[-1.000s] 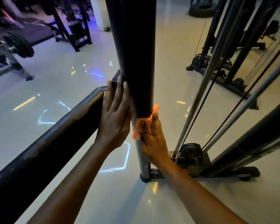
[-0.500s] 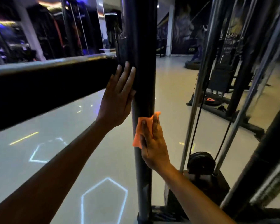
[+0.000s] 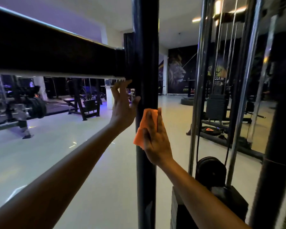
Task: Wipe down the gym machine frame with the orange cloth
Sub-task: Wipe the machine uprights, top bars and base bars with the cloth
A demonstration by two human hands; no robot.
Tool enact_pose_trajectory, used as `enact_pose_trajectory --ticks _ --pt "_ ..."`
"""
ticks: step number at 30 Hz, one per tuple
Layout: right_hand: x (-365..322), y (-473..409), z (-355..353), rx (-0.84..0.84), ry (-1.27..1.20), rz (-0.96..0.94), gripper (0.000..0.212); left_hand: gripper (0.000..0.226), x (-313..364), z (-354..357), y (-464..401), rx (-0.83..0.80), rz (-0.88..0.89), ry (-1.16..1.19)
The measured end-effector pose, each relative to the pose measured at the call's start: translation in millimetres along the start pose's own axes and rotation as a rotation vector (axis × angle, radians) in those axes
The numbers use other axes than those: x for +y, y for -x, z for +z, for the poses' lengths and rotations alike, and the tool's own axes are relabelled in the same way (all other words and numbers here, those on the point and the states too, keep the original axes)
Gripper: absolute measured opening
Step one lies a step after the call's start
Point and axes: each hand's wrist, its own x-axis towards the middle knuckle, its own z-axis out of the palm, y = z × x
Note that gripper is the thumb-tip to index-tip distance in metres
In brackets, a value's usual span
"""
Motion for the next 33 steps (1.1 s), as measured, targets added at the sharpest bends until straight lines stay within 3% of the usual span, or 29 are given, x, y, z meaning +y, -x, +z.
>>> enact_pose_trajectory --ticks 4,7,12,15,20,27,33 --pt "-13.8 -63.8 -14.7 0.095 -0.095 0.023 0.085 0.074 4.3 10.1 -26.1 0.069 -0.210 0.112" --pt "-12.3 -42.5 -6.1 0.094 -0.089 0.031 0.079 0.076 -8.6 9.7 -26.8 0.034 -0.289 0.243" --pt "3.0 35.6 13.5 0.023 -0.032 0.041 0.088 0.058 -10.1 16.8 -21.7 0.026 -0.516 0.418" --pt "-5.8 2.4 4.9 0.054 -0.026 -0.009 0.082 0.048 -10.7 10.4 -15.2 -0.088 -0.612 0.588" --pt "-24.2 -57.2 4.4 0.170 0.036 0.047 0.071 0.045 -14.7 -3.3 -0.5 -0.266 -0.651 0.738" --pt "19.0 104.7 46.7 -0.048 0.086 0.134 0.075 0.041 -35.0 5.0 48.5 -0.355 -0.696 0.742" --pt "-0.8 42.6 33.8 0.059 0.244 0.107 0.070 0.042 -42.7 7.3 53.5 -0.394 -0.696 0.742"
